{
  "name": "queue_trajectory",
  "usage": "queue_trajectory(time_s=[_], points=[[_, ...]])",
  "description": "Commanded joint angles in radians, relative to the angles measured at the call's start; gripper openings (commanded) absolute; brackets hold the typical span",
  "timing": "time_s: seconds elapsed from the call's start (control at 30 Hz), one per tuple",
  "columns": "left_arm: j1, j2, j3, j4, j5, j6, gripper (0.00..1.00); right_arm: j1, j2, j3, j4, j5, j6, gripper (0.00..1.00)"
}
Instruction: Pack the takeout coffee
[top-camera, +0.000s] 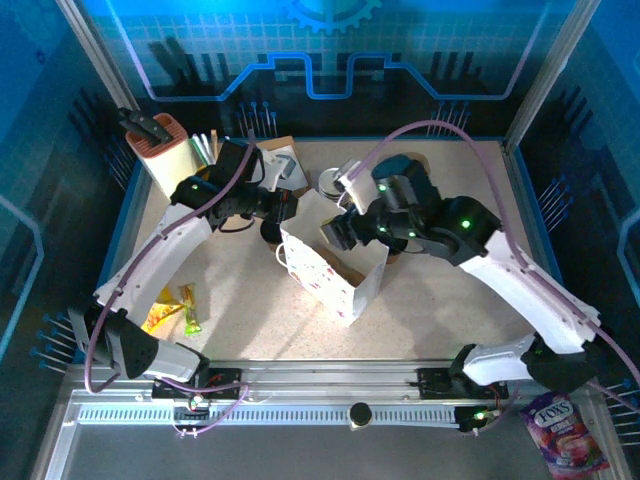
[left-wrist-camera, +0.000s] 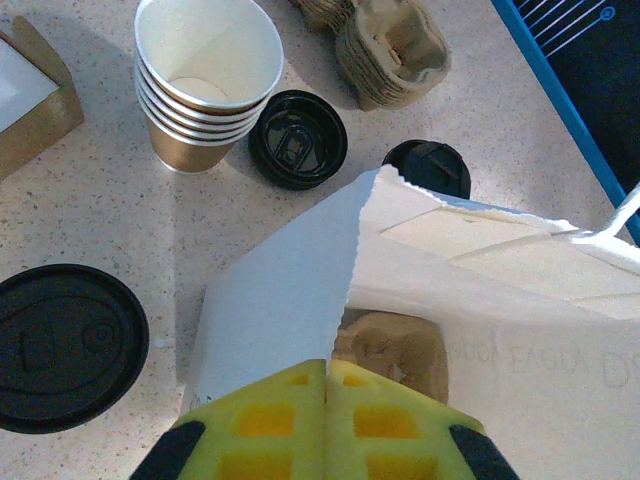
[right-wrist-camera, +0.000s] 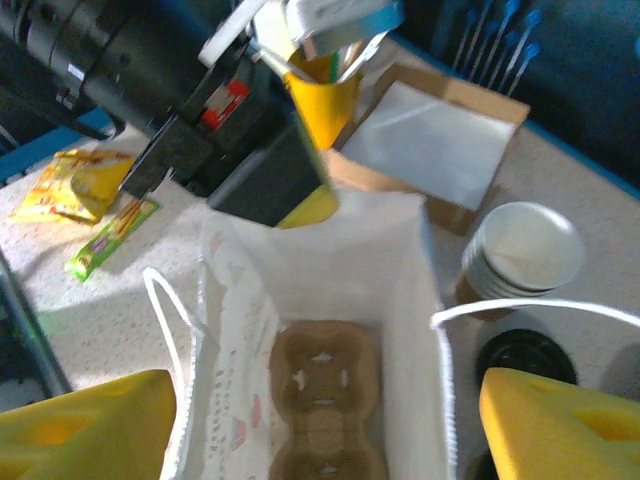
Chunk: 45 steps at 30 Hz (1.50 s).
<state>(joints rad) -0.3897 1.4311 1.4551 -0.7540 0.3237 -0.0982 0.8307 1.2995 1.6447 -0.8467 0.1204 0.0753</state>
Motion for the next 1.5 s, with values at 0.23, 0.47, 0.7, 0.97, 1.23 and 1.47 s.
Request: queue_trajectory(time_s=[0.23,0.47,0.7,0.97,1.23,1.47], points=[[0.03,-0.052,0.005,-0.028,0.029,0.03,0.0,-0.241,-0.157,-0.024,0.002,0.063,0.012,0.87],[0.046,-0.049,0.021,-0.06,0.036,0.028,0.0,-0.456,-0.148,-0.075,-0.078,0.041,0.058,0.91],[0.047,-0.044,0.031,-0.081,0.022,0.036,0.0,-0.488,-0.098,-0.221,-0.096,0.073,0.066,0.96],[0.047,-0.047,0.046,-0.105,0.0,0.04,0.0,-0.505,0.014,-0.307,-0.107,0.019,0.045,0.98],[0.046,-0.049,0.059,-0.139,-0.024,0.057,0.0,-0.519,0.147,-0.326,-0.09,-0.035,0.027,0.99],[0.045,-0.083,0.026,-0.157,-0.05,0.06,0.0,-0.497,0.245,-0.306,-0.098,-0.084,-0.001,0.99]])
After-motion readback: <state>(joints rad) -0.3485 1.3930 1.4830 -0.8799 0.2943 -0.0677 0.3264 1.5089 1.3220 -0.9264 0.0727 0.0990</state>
